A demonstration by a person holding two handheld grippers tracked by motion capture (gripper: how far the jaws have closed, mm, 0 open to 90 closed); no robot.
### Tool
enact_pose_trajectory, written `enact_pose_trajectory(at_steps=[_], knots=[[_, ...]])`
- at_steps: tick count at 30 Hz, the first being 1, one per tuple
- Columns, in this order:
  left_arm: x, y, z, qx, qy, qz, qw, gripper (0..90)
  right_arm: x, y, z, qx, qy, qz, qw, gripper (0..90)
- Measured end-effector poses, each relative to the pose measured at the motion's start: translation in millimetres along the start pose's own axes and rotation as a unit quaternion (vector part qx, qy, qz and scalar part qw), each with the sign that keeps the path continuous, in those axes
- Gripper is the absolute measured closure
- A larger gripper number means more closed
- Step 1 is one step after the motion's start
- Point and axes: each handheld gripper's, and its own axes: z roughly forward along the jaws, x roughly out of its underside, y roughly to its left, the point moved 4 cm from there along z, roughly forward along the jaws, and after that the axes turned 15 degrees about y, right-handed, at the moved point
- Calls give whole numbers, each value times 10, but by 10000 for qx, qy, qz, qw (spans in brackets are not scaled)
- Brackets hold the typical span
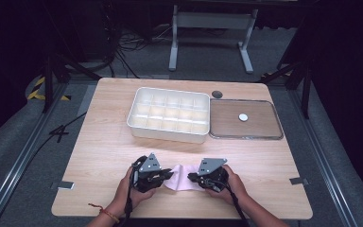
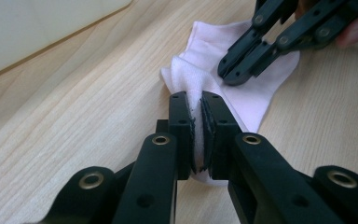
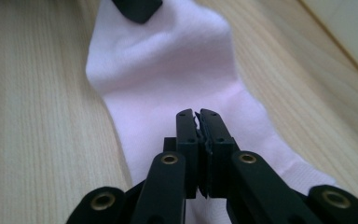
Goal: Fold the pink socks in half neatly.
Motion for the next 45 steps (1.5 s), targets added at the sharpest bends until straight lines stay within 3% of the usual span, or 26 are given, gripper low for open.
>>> enact_pose_trajectory(at_steps=[4, 7, 9, 12, 17, 21, 28, 30, 34, 41, 45], knots=[[-30, -1, 1, 11, -5, 33, 10000, 832, -27, 5, 35, -9, -61, 46, 10000, 887], [-53, 11, -6, 15, 22, 120, 9999, 832, -57, 31, 38, 172, 52, -170, 9997, 887], [-105, 19, -3, 31, -41, 87, 9999, 831, -62, 32, 47, 132, 9, -106, 9999, 887], [-228, -27, 34, 54, -76, 256, 9996, 831, -67, 28, 53, 77, -13, -74, 9999, 887], [-302, -74, 161, 32, 153, 406, 9991, 831, -57, 17, 58, 45, -73, -2, 10000, 887], [-277, -58, 171, -2, 203, 340, 9992, 832, -44, -4, 43, -25, -128, 30, 9999, 824], [-253, -51, 161, 12, 180, 299, 9994, 832, 89, -187, -249, 155, -372, 235, 9989, 807], [-255, -54, 153, 6, 189, 292, 9994, 831, 152, -247, -304, 259, -286, 299, 9988, 802], [-267, -47, 145, -20, 198, 329, 9993, 830, 245, -350, -353, 176, -212, 516, 9983, 794], [-306, -82, 123, -106, 296, 481, 9983, 828, 269, -336, -214, 133, 179, 460, 9987, 799], [-330, -90, 127, -170, 327, 531, 9979, 827, 265, -345, -194, 93, 145, 497, 9986, 816]])
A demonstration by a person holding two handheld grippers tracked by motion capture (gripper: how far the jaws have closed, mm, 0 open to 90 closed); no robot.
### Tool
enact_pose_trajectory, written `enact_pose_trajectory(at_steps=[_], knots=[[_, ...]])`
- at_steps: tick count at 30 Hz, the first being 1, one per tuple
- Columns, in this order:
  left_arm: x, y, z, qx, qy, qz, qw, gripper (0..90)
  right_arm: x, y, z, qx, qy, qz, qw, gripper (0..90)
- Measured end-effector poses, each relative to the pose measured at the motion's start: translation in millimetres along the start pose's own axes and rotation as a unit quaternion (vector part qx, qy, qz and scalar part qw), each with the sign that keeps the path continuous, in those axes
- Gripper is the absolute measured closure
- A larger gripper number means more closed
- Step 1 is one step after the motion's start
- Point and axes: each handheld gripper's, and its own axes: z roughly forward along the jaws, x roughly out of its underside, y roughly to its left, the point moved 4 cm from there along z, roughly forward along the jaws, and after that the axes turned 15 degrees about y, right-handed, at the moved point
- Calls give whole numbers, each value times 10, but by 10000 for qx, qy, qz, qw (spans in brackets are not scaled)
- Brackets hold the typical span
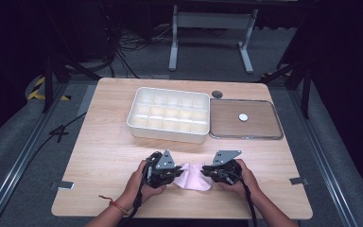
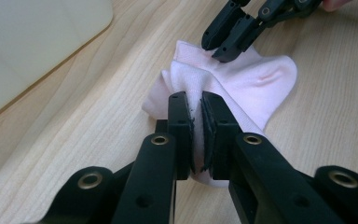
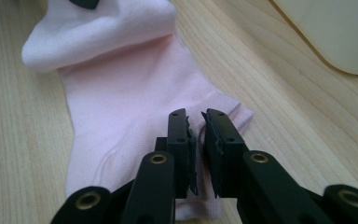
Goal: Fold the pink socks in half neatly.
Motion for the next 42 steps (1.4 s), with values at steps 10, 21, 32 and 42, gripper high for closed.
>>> enact_pose_trajectory(at_steps=[10, 21, 32, 42], knots=[[-146, -54, 103, -78, 224, 250, 9994, 822, 7, 2, 19, -4, -54, 57, 10000, 822], [-176, -116, 211, -270, 500, 519, 9970, 813, -8, -20, -74, 105, -209, 53, 9997, 792], [-257, -152, 211, -204, 412, 492, 9977, 749, 26, -43, -17, -32, -44, 181, 9998, 804], [-286, -95, -29, 92, -170, 174, 9997, 681, 29, -48, -14, -55, -60, 195, 9998, 807]])
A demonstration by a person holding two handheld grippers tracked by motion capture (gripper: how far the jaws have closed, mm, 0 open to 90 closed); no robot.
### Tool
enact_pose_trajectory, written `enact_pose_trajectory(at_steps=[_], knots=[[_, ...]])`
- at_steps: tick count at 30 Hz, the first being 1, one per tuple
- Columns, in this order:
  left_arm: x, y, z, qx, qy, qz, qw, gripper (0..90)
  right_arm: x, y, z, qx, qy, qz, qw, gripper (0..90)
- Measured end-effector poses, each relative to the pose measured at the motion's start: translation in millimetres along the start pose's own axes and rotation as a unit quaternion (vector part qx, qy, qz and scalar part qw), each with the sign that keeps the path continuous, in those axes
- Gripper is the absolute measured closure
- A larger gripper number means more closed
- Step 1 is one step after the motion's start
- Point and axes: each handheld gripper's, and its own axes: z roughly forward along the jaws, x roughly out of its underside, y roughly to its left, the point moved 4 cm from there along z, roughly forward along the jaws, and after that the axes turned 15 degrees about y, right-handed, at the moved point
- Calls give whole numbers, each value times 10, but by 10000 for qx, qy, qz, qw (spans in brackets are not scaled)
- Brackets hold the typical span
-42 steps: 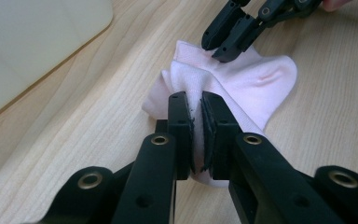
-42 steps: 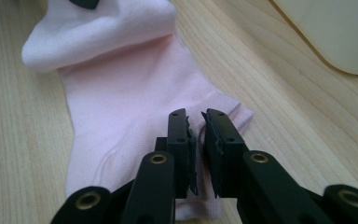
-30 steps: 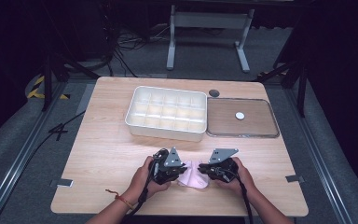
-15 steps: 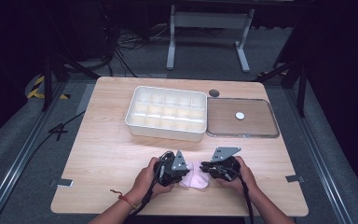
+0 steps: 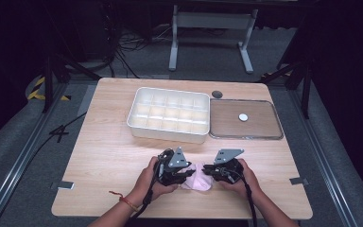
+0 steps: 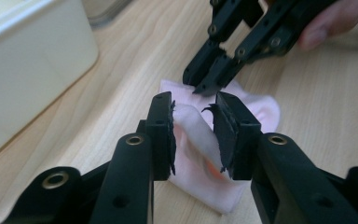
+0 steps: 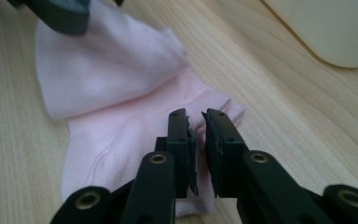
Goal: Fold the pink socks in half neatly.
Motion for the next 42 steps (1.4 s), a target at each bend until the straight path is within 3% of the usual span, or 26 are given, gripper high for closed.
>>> enact_pose_trajectory(at_steps=[4, 6, 8, 15, 18, 27, 34, 38, 42], knots=[[1, 27, -118, 81, -237, -142, 9996, 699, -1, 4, 9, 1, 0, -26, 10000, 809], [23, 32, -128, 4, -133, -39, 9999, 714, -2, 6, 10, -7, -2, -16, 10000, 810], [60, 26, -95, 58, -49, -32, 10000, 735, -1, 6, 11, -21, 3, -7, 10000, 810], [120, -95, 163, 144, 402, 225, 9988, 755, 1, 8, 11, -37, 16, -10, 10000, 812], [85, -147, 231, 158, 393, 293, 9987, 744, 1, 15, 13, -57, 24, -3, 10000, 812], [123, -212, 437, 164, 692, 451, 9964, 727, 6, 8, -9, -26, -9, -63, 10000, 802], [138, -196, 452, 193, 673, 432, 9966, 727, -46, -17, -197, 62, -441, 27, 9990, 813], [147, -194, 457, 219, 648, 387, 9969, 723, -105, 103, -268, -22, -624, -187, 9979, 807], [148, -189, 448, 238, 649, 345, 9970, 705, -131, 216, -212, -67, -501, -428, 9978, 803]])
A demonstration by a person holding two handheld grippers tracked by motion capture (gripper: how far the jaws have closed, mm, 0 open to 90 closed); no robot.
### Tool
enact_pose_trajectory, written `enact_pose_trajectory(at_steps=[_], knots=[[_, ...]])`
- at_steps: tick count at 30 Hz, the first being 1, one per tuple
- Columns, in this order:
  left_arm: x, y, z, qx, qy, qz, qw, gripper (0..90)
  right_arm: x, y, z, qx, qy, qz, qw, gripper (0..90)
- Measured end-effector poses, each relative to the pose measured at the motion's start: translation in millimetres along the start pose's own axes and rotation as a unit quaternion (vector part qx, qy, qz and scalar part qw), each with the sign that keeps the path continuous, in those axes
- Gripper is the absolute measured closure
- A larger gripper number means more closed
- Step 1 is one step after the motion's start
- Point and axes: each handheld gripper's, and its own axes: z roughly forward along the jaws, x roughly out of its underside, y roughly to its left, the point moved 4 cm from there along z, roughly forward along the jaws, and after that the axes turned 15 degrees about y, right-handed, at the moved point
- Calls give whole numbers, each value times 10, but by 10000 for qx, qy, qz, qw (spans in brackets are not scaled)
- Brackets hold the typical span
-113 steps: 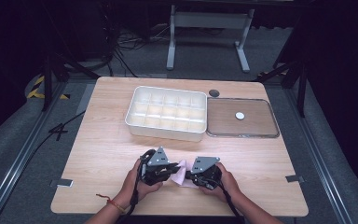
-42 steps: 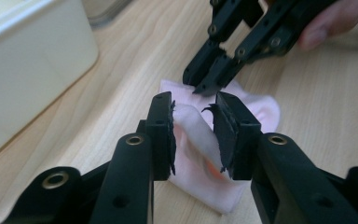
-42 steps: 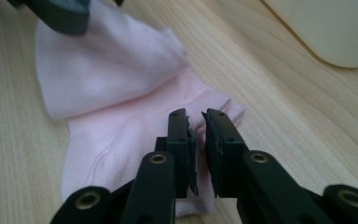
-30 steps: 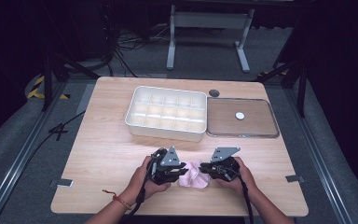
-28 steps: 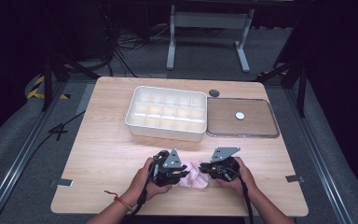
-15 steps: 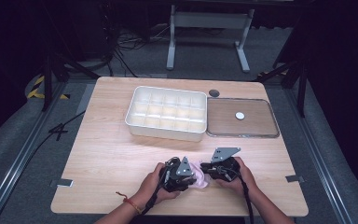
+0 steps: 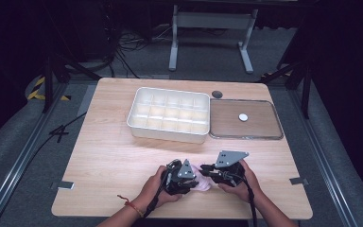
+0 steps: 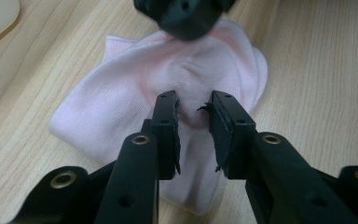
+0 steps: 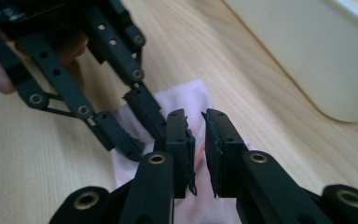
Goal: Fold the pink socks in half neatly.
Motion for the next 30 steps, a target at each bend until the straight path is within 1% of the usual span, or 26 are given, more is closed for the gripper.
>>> enact_pose_trajectory(at_steps=[1, 2, 4, 5, 6, 7, 8, 9, 11, 12, 14, 15, 16, 17, 18, 19, 20, 21, 22, 23, 24, 25, 26, 29, 30], knots=[[3, 8, -18, -15, 35, -3, 10000, 663, 9, 15, 40, -4, 95, -63, 9999, 805], [9, 14, -56, 77, -33, -87, 9999, 642, 19, 19, 68, 10, 176, -107, 9998, 812], [53, 53, -178, 69, -159, -209, 9996, 632, 63, 4, 145, 135, 458, -254, 9985, 835], [80, 73, -231, 69, -235, -280, 9993, 632, 92, -20, 179, 113, 543, -248, 9982, 843], [113, 90, -273, 46, -268, -419, 9988, 629, 111, -34, 202, 44, 562, -205, 9982, 848], [113, 90, -273, 46, -268, -419, 9988, 619, 111, -34, 202, 44, 562, -205, 9982, 848], [158, 115, -302, 26, -290, -553, 9980, 619, 124, -44, 212, 10, 549, -195, 9983, 850], [205, 127, -311, 57, -302, -705, 9970, 602, 124, -47, 214, -12, 543, -197, 9983, 851], [279, 153, -295, 31, -212, -874, 9959, 544, 112, -22, 216, 55, 600, -262, 9978, 854], [307, 156, -274, 44, -187, -1033, 9945, 507, 107, -13, 223, 95, 610, -271, 9977, 857], [343, 161, -233, 119, -164, -1255, 9919, 443, 101, -1, 236, 94, 585, -253, 9979, 859], [344, 154, -205, 132, -199, -1282, 9915, 419, 99, -3, 240, 103, 577, -224, 9980, 859], [349, 149, -185, 103, -141, -1216, 9924, 418, 99, -3, 238, 63, 574, -215, 9981, 860], [348, 133, -159, 89, -108, -1257, 9920, 406, 99, -2, 238, 69, 572, -209, 9981, 861], [343, 134, -133, 57, -88, -1225, 9924, 391, 99, -2, 241, 108, 569, -204, 9981, 861], [338, 128, -114, 55, -106, -1267, 9919, 386, 99, 1, 242, 118, 571, -208, 9981, 861], [325, 136, -103, 28, -150, -1240, 9922, 385, 98, 3, 241, 124, 572, -214, 9981, 861], [315, 135, -97, 30, -146, -1280, 9917, 386, 98, 5, 243, 133, 569, -194, 9981, 862], [306, 144, -92, -17, -140, -1218, 9925, 389, 98, 6, 244, 139, 556, -184, 9982, 864], [297, 136, -80, -30, -177, -1213, 9925, 398, 98, 9, 245, 154, 558, -188, 9981, 865], [293, 129, -70, -71, -200, -1157, 9931, 404, 96, 12, 246, 183, 558, -196, 9981, 867], [292, 123, -66, -138, -185, -1103, 9936, 408, 96, 16, 244, 183, 568, -208, 9980, 868], [287, 116, -59, -180, -194, -1096, 9936, 408, 95, 17, 245, 189, 571, -216, 9980, 870], [283, 114, -56, -166, -221, -1049, 9941, 422, 95, 20, 247, 191, 567, -219, 9980, 872], [285, 115, -59, -158, -210, -1060, 9940, 440, 93, 25, 248, 175, 559, -201, 9981, 873]])
